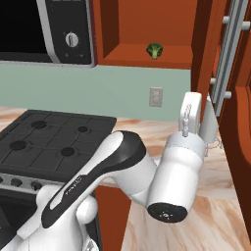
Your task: Pick the broccoli from the counter and place it in the cabinet. Then close the cabinet.
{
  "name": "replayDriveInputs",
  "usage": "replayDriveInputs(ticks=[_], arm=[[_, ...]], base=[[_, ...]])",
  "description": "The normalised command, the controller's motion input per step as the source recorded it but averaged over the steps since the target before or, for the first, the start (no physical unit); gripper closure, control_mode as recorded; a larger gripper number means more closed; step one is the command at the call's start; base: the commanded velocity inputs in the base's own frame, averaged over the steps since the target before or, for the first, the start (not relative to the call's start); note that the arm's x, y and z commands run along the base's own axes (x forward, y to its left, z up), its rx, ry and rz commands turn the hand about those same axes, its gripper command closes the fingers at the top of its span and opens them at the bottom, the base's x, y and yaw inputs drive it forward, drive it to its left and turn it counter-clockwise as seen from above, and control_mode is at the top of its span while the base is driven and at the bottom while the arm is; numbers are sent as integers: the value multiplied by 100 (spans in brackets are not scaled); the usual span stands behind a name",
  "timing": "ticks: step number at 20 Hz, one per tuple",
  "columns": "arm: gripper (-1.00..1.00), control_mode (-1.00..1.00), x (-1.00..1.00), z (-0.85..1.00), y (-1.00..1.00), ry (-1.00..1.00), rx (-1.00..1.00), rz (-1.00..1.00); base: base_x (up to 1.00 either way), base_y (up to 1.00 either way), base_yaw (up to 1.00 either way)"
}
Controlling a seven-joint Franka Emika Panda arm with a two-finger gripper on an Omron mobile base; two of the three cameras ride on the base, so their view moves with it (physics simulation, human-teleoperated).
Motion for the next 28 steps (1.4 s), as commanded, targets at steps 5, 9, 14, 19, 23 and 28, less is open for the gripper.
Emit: replayDriveInputs(ticks=[5,9,14,19,23,28], arm=[[-100,-100,100,-25,0,-1,0,5],[-100,-100,100,-42,25,-8,0,14],[-100,-100,100,-36,71,2,0,17],[-100,-100,100,-11,87,11,0,6],[-100,-100,100,0,100,13,-3,0],[-100,-100,100,0,100,9,-5,0]], base=[[0,0,0],[0,0,0],[0,0,0],[0,0,0],[0,0,0],[0,0,0]])
